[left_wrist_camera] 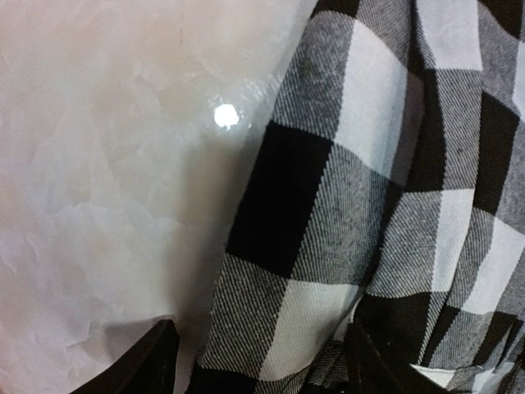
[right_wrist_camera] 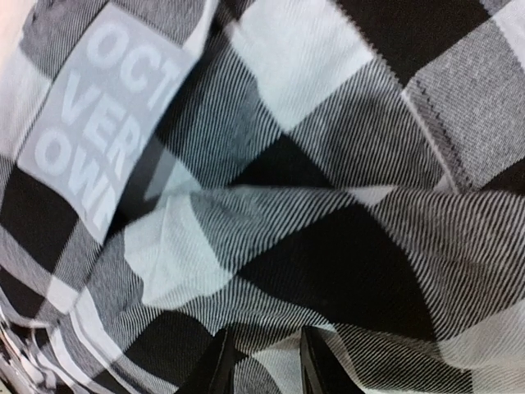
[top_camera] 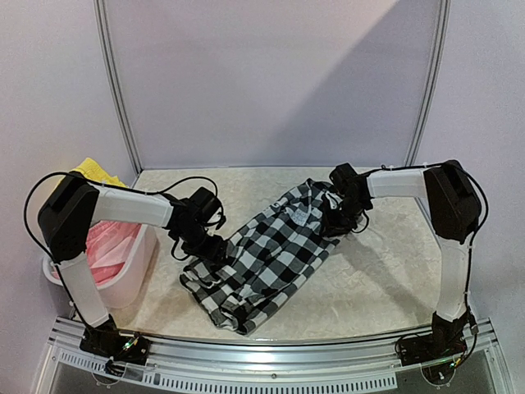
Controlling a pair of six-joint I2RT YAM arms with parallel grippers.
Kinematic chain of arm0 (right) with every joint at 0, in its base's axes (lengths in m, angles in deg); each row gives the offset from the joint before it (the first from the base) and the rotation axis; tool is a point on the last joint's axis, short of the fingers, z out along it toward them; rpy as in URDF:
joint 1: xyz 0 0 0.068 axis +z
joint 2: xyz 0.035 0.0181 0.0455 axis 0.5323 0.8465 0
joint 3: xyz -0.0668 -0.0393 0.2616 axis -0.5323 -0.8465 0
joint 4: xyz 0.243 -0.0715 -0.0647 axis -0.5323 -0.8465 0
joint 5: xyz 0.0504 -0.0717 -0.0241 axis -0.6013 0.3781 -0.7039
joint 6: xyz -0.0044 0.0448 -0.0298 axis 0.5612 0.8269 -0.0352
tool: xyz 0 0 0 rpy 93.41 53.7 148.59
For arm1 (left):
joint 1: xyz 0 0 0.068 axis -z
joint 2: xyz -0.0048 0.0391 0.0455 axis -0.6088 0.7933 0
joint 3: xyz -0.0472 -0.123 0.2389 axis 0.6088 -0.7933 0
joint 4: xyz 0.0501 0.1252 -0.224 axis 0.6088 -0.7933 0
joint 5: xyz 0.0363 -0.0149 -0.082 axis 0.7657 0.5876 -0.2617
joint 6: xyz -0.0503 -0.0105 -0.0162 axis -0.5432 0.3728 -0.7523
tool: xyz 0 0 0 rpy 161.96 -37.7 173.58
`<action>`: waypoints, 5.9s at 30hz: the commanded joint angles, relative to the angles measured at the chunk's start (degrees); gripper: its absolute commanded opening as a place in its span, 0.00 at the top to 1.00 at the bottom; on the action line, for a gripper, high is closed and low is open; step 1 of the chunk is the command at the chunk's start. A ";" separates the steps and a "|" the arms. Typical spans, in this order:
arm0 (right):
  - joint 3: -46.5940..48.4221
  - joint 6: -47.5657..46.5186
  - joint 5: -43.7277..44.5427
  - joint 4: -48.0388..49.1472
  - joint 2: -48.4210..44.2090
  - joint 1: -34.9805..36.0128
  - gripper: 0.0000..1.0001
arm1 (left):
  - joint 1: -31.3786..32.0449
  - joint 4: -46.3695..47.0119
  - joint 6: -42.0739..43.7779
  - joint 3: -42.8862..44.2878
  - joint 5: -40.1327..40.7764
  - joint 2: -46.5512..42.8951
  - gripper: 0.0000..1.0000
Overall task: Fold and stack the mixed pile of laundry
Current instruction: Rotate the rectangle-folded shirt at the center of the board, then pick up the rectangle-folded shirt from the center of the board, then fold the rectangle-folded shirt at the center of the board.
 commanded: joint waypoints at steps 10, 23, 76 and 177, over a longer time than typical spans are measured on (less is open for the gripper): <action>24.49 -1.44 -5.50 -6.95 16.49 -6.24 0.72 | 6.26 1.52 -14.45 -0.47 -11.20 2.10 0.33; 43.80 -1.12 -8.53 -11.21 28.14 -11.38 0.70 | 14.38 2.11 -25.94 12.97 -18.93 13.43 0.38; -52.22 24.86 -15.46 -3.06 -58.38 -1.89 0.44 | 21.13 -3.97 -18.51 7.44 -20.35 0.38 0.42; 8.66 18.94 1.89 -11.39 -13.57 -8.48 1.00 | 0.56 -2.98 -32.83 56.64 -21.49 27.14 1.00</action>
